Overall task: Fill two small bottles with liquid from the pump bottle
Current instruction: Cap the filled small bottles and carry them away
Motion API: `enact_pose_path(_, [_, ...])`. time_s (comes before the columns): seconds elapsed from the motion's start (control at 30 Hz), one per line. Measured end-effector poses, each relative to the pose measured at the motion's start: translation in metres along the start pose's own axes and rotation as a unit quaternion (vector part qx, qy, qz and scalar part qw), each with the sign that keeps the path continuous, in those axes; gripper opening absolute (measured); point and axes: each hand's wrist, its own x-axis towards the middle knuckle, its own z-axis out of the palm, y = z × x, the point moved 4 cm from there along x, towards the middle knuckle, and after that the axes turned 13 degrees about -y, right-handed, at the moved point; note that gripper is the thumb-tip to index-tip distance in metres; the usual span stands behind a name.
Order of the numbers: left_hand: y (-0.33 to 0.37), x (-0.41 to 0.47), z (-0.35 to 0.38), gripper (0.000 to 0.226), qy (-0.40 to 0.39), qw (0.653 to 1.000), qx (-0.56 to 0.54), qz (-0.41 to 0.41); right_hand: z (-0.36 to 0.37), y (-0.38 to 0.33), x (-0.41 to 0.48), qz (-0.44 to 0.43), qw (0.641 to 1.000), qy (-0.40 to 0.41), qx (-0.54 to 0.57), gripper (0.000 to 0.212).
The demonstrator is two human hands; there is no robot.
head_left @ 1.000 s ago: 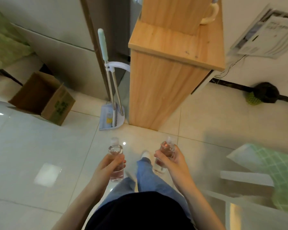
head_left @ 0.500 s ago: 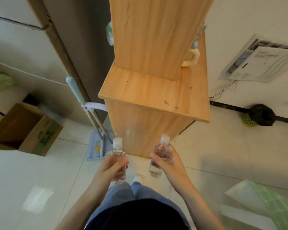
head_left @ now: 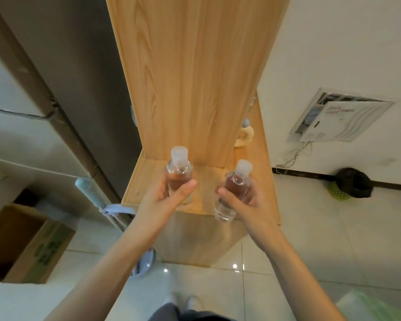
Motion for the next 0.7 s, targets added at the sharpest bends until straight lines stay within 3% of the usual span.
enact_pose_path(0.2, [-0.006,0.041,-0.002,0.035,-0.02,0.998,0.055,0.008,-0.007,-0.002,0.038,-0.049,0.998,0.003,-0.041,0.025])
enact_pose_path(0.7, [-0.039,0.056,-0.012,0.045,-0.048,0.996,0.079,-0.002,-0.017,0.026,0.046,-0.034,0.993,0.003,-0.114,0.033])
